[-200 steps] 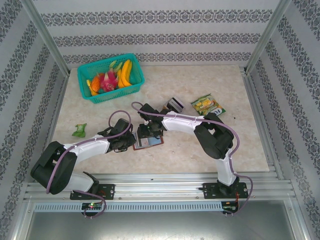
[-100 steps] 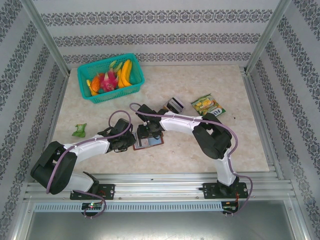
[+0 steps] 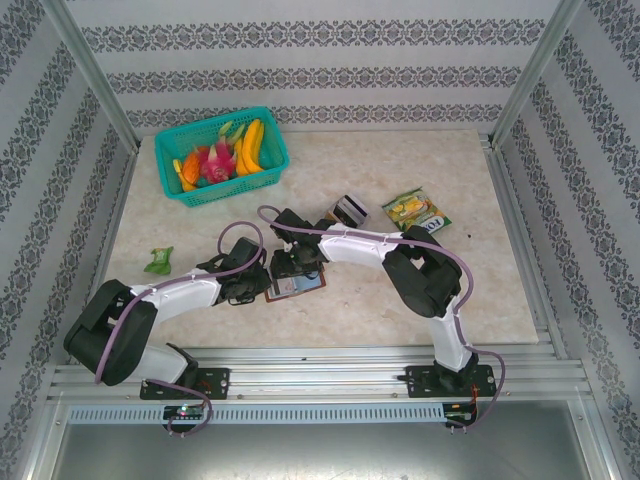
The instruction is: Put the credit cards into the card holder
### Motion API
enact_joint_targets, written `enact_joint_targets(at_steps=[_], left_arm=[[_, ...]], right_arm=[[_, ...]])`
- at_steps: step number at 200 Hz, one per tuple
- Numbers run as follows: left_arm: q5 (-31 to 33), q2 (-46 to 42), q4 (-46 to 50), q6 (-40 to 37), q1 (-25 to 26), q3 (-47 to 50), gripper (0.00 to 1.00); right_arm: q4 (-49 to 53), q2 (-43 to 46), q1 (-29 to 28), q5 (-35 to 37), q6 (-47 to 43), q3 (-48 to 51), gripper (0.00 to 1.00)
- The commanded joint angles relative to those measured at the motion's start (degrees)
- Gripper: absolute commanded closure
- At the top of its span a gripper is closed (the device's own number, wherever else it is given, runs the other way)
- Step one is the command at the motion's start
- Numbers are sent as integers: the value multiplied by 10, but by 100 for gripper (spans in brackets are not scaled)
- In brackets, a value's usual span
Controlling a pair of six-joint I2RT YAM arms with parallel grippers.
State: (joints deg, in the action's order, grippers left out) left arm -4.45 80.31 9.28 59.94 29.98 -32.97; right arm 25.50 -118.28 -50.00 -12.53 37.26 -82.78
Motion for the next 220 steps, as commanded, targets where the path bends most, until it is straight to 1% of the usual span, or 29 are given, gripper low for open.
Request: enact_joint_targets(at_steps=[1,23,52,80,98,127,140,188,198,220], left_arm=[[-8,7,-21,-15,-2,-2,83],[-3,0,-15,-14,-2,1,83],[8,-11,-4,-14,-2,5,83],[9,-11,-1,-17,-3,1,82],[8,-8,-3,-18,-2,0,83],[5,-6,-4,-17,-2,-1,83],[6,-7,-6,-17,-2,1,83],[3,-4,-5,-19,-2,-3,82],[3,-4,-4,-20,-2,-3,82],[3,-5,-2,-20,-2,-3,83]], right_arm=[[-30,6,-6,-51,0,-11,61],[-17,18,-4,-27,-1,-6,60],[-10,73,2,5,-11,20,58],[23,125,3,63,-43,29,55],[45,138,4,108,-57,33,52],[111,115,4,191,-73,8,50],[120,105,5,202,-74,5,46],[167,48,2,213,-79,-41,43],[173,39,-1,221,-75,-47,40],[191,25,-5,244,-70,-57,40]])
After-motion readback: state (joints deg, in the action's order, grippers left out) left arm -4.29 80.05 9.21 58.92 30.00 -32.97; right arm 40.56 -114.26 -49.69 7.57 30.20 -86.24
